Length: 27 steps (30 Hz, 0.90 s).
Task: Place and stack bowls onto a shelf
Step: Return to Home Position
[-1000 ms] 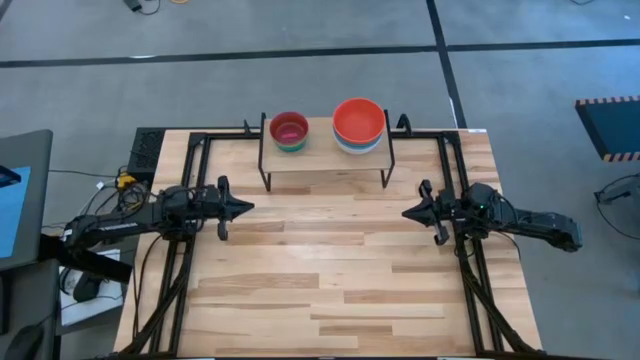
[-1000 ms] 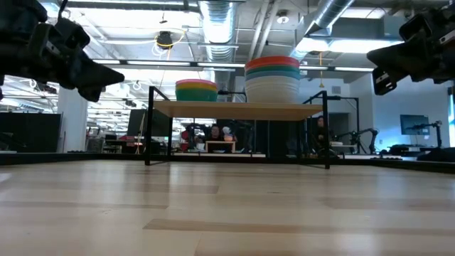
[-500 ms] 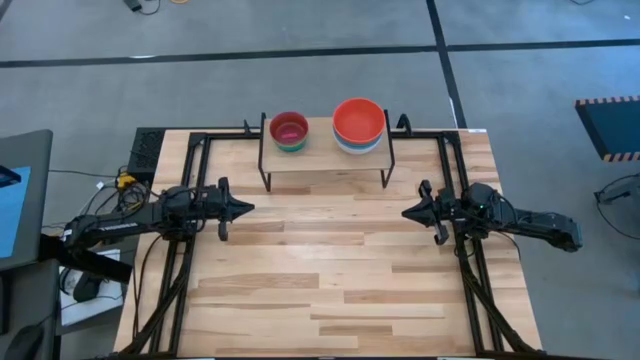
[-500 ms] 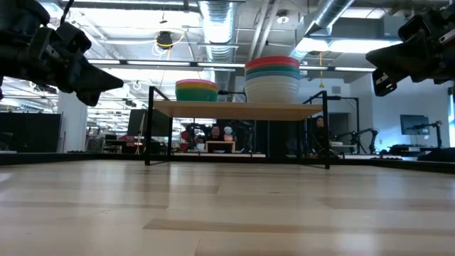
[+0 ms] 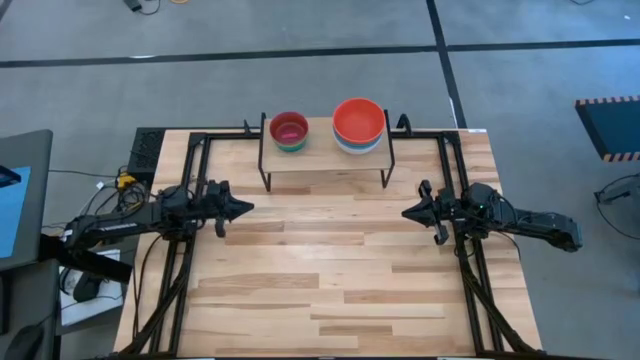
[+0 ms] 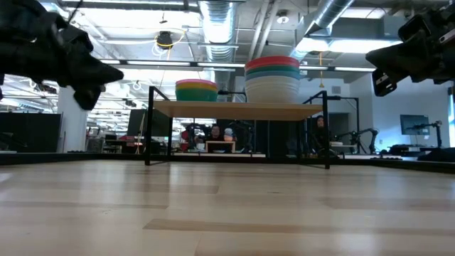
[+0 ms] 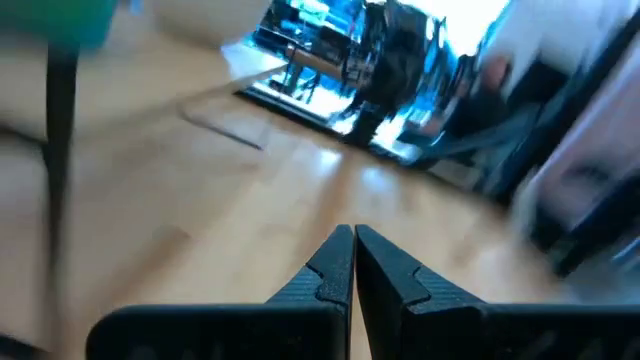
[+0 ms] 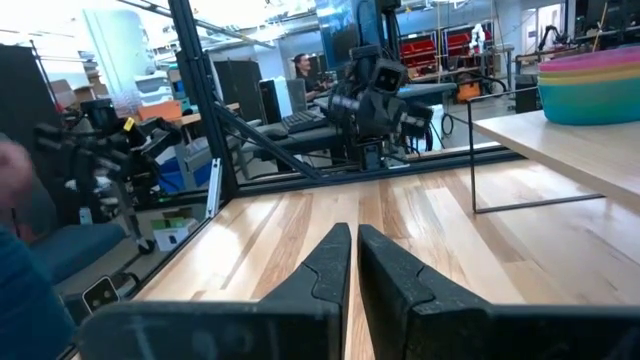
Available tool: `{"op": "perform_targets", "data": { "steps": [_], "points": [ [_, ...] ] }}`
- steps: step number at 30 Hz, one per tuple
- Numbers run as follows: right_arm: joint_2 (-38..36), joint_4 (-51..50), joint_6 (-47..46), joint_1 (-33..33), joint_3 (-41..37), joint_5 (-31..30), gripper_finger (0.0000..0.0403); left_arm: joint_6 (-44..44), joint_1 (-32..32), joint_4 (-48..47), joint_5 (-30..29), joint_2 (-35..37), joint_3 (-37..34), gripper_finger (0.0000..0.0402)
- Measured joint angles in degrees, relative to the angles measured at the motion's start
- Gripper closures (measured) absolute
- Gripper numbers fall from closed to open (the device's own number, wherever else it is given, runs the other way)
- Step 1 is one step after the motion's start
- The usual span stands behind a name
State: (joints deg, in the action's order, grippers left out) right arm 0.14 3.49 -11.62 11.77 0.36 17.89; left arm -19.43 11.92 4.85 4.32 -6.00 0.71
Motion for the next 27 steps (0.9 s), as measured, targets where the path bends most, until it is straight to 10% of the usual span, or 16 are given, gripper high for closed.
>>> {"op": "perform_targets", "data": {
  "steps": [8, 27],
  "points": [
    [0.0, 0.0, -0.1, 0.0, 0.0, 0.0, 0.0351, -33.2, 0.0, -1.8, 0.9, 0.0, 1.3, 0.0401],
    [0.0, 0.0, 0.0, 0.0, 0.0, 0.0, 0.0351, -33.8, 0.0, -8.1, -0.7, -0.4, 1.7, 0.0401]
  ]
}}
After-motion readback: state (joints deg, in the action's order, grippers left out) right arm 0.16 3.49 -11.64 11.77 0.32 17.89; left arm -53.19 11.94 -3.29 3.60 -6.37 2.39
